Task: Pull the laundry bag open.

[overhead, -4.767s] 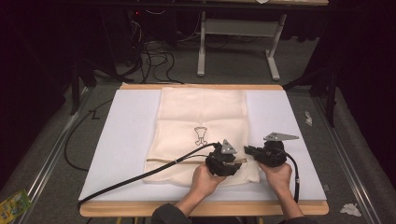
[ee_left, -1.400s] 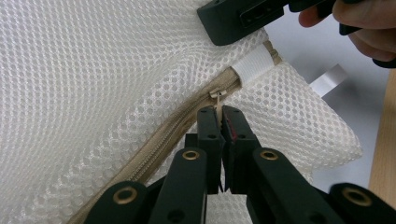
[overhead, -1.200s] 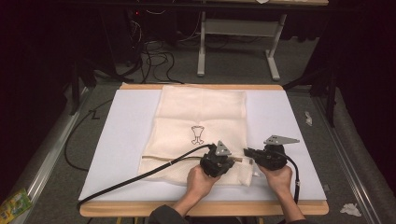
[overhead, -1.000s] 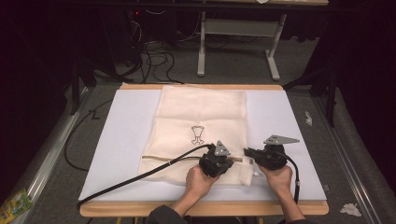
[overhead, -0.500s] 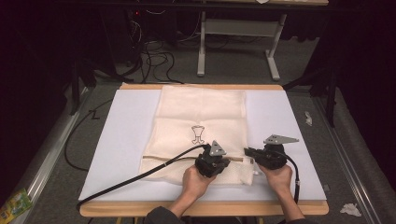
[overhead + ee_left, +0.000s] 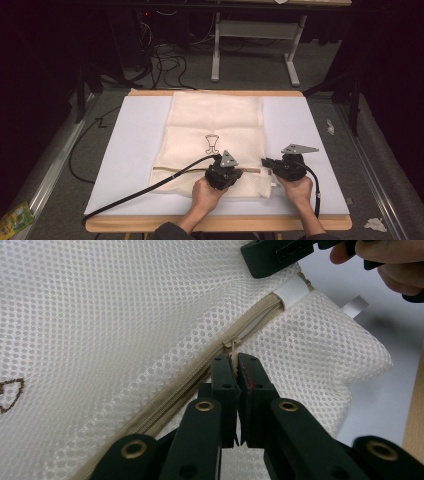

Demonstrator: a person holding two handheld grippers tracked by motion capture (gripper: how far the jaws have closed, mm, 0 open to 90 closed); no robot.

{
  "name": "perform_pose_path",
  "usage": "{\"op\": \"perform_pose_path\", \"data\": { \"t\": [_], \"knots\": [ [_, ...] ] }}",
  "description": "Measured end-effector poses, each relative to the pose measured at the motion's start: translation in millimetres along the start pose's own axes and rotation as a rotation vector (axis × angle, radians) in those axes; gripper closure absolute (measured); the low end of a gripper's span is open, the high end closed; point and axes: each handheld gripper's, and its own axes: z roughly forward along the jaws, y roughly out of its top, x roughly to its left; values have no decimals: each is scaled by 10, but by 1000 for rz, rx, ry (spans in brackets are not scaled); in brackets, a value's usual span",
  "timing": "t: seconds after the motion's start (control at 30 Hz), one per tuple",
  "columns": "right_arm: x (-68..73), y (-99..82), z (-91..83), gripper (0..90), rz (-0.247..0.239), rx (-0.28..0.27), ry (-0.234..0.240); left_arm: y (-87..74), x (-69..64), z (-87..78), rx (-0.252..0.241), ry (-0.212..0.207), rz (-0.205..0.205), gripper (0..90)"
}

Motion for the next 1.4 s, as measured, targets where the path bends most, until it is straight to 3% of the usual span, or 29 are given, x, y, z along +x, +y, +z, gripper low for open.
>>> {"op": "perform_pose_path", "data": {
  "t": [0.87, 1.07, 1.17, 1.4],
  "knots": [
    [-65, 25, 31, 888, 16, 19, -33, -49, 99, -86, -23, -4, -22, 872],
    [-74, 26, 37, 888, 12, 39, -61, -73, 123, -74, -35, -16, -40, 872],
    [-40, 57, 39, 888, -38, 53, -92, -66, 147, -98, -43, -7, -37, 872],
    [-113, 46, 26, 888, -12, 59, -116, -105, 199, -126, -51, -9, -58, 872]
  ]
}}
